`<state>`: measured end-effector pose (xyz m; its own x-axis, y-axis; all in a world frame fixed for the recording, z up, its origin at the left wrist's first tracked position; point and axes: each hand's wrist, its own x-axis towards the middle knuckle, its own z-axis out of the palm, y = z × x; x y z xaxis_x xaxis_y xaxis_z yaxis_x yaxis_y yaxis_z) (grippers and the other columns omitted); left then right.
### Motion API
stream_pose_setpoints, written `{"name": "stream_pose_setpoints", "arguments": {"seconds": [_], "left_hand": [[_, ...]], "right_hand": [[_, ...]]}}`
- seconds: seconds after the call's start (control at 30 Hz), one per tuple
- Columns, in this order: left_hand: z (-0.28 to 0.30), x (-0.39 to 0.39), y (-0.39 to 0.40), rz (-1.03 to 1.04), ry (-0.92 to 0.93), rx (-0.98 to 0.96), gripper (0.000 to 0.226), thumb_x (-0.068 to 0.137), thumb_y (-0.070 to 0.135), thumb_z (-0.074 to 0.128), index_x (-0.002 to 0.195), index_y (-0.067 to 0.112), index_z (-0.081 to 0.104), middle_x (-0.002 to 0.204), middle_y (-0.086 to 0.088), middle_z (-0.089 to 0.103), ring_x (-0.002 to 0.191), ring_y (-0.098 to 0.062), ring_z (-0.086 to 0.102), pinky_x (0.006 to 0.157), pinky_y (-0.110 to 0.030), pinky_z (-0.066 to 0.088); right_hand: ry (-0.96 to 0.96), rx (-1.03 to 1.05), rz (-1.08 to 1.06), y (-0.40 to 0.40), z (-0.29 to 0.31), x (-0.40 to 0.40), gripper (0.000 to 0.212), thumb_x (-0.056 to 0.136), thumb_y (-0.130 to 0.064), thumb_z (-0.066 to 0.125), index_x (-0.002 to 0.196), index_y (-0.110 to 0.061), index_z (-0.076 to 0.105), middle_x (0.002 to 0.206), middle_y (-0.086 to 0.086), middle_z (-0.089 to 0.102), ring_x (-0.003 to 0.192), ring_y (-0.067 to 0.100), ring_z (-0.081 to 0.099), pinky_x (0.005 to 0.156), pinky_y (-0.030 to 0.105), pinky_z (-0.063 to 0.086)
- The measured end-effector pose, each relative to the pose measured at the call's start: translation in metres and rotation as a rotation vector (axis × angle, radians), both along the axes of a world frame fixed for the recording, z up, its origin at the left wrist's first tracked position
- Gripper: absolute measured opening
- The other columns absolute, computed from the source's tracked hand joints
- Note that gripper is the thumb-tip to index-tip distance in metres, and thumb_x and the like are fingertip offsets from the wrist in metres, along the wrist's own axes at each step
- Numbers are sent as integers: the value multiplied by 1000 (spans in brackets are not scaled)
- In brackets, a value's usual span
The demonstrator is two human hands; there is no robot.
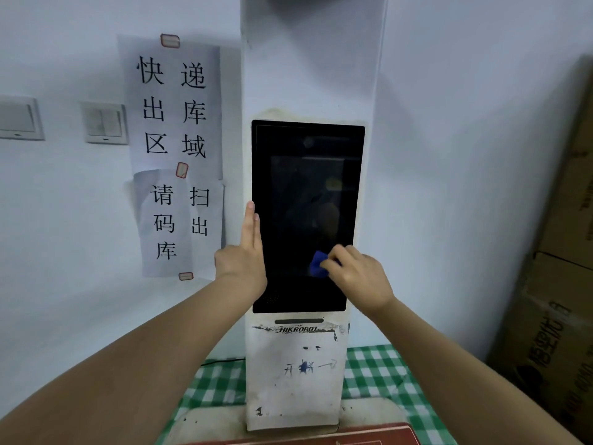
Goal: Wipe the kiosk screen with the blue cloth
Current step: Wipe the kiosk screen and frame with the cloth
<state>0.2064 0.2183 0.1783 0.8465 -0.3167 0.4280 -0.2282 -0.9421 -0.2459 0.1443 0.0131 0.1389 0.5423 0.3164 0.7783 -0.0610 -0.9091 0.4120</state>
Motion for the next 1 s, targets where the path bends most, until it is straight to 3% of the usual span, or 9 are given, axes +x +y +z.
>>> {"name": "stream_pose_setpoints", "arguments": {"seconds": [0.1, 0.17, 0.43, 0.6, 0.83, 1.0], "left_hand": [[-1, -1, 1, -6, -3, 2, 96, 84, 10, 50, 148, 7, -21, 143, -12, -49, 49, -16, 41, 52, -25, 38], [-2, 0, 0, -10, -9, 2, 95, 84, 11, 50, 148, 7, -20, 142, -13, -50, 48, -16, 40, 52, -25, 37], [-4, 2, -1, -11, -32, 0, 96, 84, 12, 51, 148, 6, -20, 148, -13, -43, 46, -16, 38, 50, -25, 36], [-5, 3, 1, -9, -47, 5, 96, 83, 10, 51, 149, 6, -19, 138, -14, -51, 46, -15, 38, 50, -25, 36], [-6, 4, 0, 0, -42, -10, 97, 83, 10, 51, 148, 7, -21, 140, -13, -51, 47, -16, 39, 50, -25, 36], [-6, 2, 0, -8, -38, -6, 96, 83, 10, 50, 149, 7, -20, 148, -12, -43, 46, -16, 38, 48, -25, 34]], "right_hand": [[-164, 294, -23, -1, 26, 1, 16, 70, -6, 77, 81, -15, 69, 80, 3, 60, 66, 25, 58, 36, 25, 36], [-226, 370, -18, 0, 29, 2, 14, 74, -5, 74, 84, -14, 70, 82, 4, 61, 68, 24, 59, 36, 24, 38], [-10, 113, -6, -14, -10, -6, 23, 63, 0, 79, 80, -12, 69, 79, 3, 60, 60, 22, 55, 36, 22, 29], [-182, 483, -21, -10, 27, -8, 16, 77, -6, 73, 92, -13, 70, 87, 3, 61, 74, 23, 59, 38, 27, 40], [-97, 435, -26, -13, -21, -14, 16, 76, -3, 73, 89, -12, 69, 83, 3, 60, 68, 23, 58, 34, 28, 40], [-72, 383, -29, -20, -2, -15, 11, 77, -5, 72, 86, -12, 69, 80, 3, 59, 66, 24, 58, 34, 28, 38]]}}
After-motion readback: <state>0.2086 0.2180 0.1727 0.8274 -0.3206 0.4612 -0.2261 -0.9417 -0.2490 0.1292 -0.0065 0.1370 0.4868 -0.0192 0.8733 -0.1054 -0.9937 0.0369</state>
